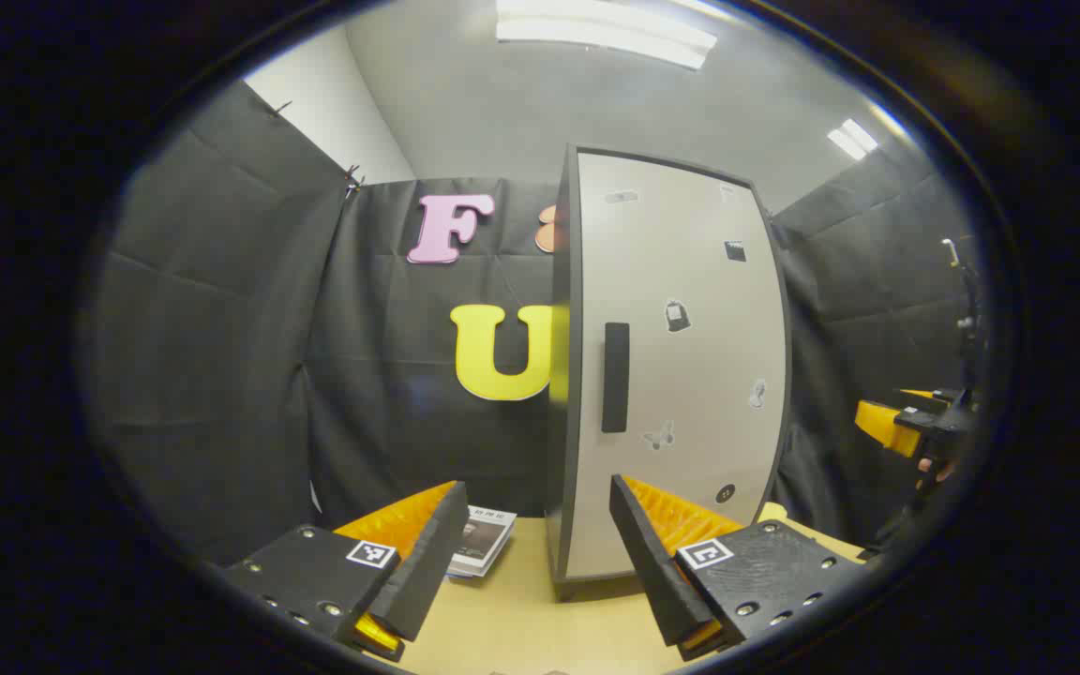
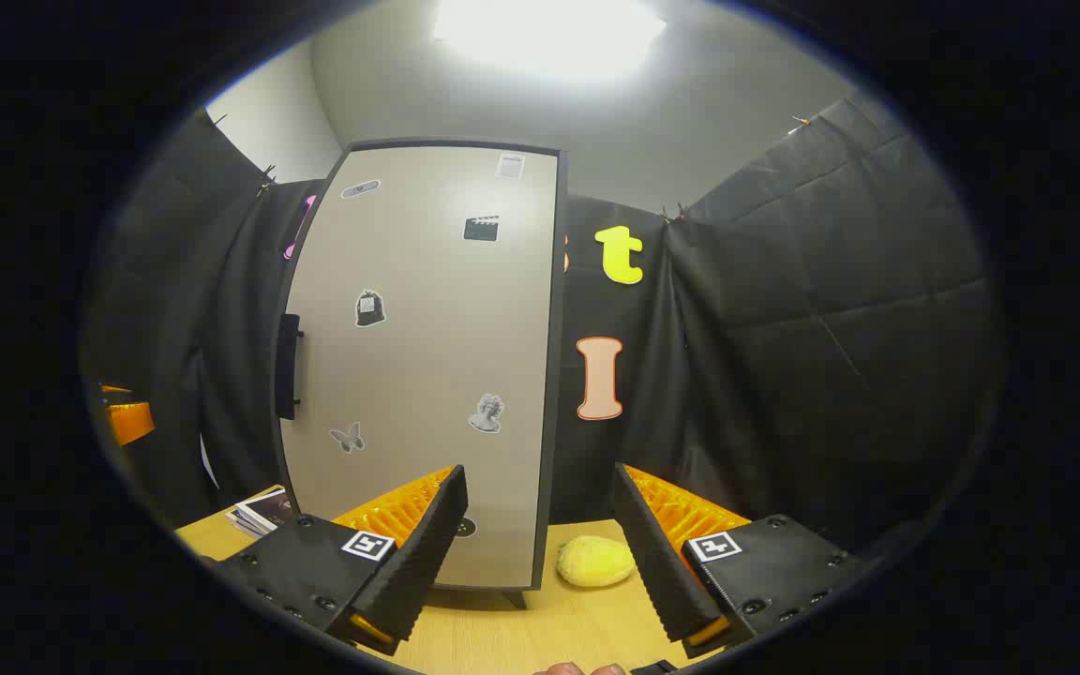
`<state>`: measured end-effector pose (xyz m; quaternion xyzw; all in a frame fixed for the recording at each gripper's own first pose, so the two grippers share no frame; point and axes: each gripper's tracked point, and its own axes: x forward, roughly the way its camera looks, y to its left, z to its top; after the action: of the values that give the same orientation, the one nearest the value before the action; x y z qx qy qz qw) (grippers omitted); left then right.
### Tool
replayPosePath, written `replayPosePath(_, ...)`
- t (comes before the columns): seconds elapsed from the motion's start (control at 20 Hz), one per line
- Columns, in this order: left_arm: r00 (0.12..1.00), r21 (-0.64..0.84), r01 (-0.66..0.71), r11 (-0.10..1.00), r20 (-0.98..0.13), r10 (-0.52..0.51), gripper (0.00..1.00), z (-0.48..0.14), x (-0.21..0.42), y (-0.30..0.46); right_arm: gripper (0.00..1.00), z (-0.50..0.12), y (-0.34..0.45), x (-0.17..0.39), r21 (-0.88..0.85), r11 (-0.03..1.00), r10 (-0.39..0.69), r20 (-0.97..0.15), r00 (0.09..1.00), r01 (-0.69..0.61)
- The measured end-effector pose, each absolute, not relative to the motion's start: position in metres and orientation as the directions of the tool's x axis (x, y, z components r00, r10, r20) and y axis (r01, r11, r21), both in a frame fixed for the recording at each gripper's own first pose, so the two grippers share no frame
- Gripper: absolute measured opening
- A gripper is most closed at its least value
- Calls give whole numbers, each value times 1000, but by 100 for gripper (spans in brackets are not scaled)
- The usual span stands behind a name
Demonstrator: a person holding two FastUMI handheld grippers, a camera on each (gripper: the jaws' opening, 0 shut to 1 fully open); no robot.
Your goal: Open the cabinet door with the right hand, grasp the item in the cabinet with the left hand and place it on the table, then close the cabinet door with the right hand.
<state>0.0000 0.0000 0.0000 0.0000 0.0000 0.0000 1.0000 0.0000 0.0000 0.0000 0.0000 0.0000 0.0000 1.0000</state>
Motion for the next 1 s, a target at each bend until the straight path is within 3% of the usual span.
replayPosePath(1.0,996,-47,-83,995,-36,81,93,-25,-2,35,98,27,45,27,6,996,86,-60,995,-85)
